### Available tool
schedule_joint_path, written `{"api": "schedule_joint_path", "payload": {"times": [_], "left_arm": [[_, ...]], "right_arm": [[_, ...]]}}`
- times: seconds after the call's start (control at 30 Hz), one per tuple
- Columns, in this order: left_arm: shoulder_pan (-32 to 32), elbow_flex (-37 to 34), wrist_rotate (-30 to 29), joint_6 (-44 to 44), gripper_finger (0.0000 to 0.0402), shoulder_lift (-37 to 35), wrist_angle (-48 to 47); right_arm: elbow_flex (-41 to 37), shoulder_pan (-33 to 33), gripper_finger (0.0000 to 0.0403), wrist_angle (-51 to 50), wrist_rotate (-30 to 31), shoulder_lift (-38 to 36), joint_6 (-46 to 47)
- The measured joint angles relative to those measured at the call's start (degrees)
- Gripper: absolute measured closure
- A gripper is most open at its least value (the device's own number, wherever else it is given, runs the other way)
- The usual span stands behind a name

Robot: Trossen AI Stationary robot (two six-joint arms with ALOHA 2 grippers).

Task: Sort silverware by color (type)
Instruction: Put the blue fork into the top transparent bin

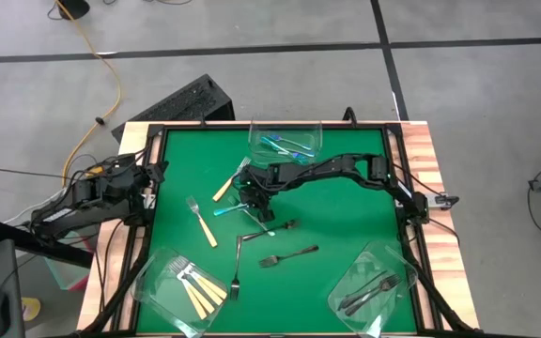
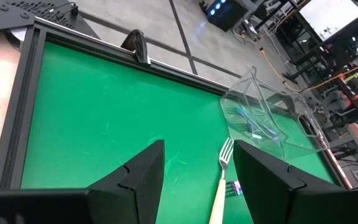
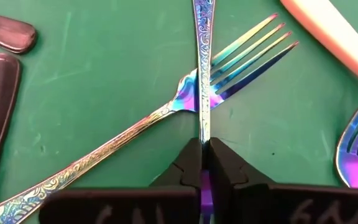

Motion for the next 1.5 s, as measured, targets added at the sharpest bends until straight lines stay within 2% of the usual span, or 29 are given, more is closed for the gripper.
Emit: {"api": "schedule_joint_path", "payload": {"times": [0.1,0.37,0.5,0.6,0.87,1.0,1.2,1.5], "left_arm": [[0.0,0.0,0.0,0.0,0.0226,0.0,0.0],[0.0,0.0,0.0,0.0,0.0226,0.0,0.0],[0.0,0.0,0.0,0.0,0.0226,0.0,0.0],[0.0,0.0,0.0,0.0,0.0226,0.0,0.0],[0.0,0.0,0.3,0.0,0.0226,0.0,0.0],[0.0,0.0,0.2,0.0,0.0226,0.0,0.0],[0.0,0.0,0.2,0.0,0.0226,0.0,0.0],[0.0,0.0,0.1,0.0,0.0226,0.0,0.0]], "right_arm": [[-0.1,0.0,0.0344,0.6,0.0,0.0,0.5],[-0.1,-0.3,0.0197,0.8,0.2,0.0,4.5],[-0.1,-0.3,0.0172,0.9,0.2,0.0,2.7],[-0.1,-0.1,0.0182,0.9,0.1,0.2,2.3],[0.2,0.2,0.0249,-0.4,0.8,1.5,3.2],[0.2,0.4,0.0302,-0.3,3.9,1.6,1.8],[0.2,0.6,0.0386,-1.9,4.1,1.6,2.4],[-0.1,1.1,0.0388,-2.7,4.5,-0.1,4.8]]}}
